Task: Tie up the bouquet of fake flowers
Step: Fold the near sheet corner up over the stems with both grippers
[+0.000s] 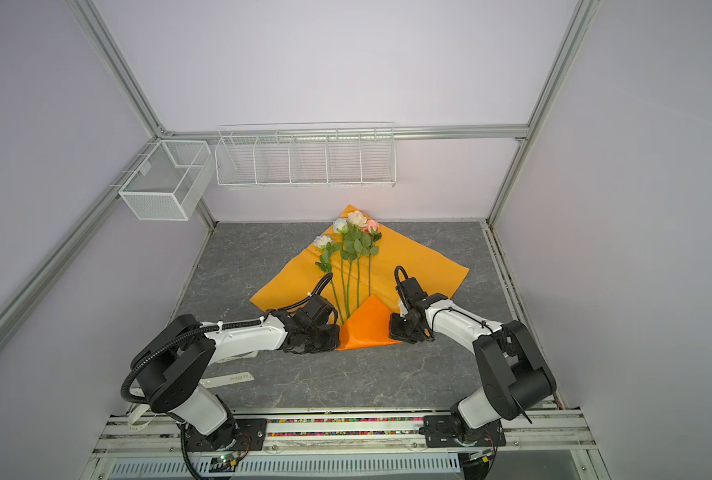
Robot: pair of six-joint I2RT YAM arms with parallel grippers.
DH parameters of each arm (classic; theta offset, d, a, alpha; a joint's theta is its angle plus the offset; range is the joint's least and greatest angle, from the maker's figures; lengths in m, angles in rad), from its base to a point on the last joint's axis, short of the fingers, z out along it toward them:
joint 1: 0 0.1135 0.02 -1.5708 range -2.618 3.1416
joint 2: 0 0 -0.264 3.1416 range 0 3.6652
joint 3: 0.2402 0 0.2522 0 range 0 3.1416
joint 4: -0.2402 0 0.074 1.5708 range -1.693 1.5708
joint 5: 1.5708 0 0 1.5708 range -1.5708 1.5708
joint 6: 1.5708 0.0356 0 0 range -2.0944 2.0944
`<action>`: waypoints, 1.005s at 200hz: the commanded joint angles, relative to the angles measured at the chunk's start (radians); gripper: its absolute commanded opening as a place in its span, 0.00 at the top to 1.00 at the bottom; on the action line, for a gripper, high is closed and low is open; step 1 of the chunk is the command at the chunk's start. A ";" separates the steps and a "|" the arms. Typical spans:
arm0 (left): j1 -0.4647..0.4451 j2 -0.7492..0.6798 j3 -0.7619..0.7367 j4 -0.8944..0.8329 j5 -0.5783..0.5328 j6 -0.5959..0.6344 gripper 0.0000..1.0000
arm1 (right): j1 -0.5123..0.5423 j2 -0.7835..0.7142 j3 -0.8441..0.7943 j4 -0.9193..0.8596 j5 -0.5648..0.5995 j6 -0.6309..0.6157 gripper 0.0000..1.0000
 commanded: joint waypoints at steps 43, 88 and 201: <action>0.007 -0.057 -0.080 -0.063 -0.088 -0.039 0.98 | -0.005 0.058 0.021 -0.118 0.182 -0.047 0.73; 0.020 -0.063 -0.115 -0.069 -0.101 -0.056 1.00 | -0.005 0.049 0.016 -0.145 0.224 -0.017 0.75; 0.040 -0.128 -0.180 -0.101 -0.149 -0.102 1.00 | -0.041 0.016 -0.026 -0.190 0.340 0.017 0.80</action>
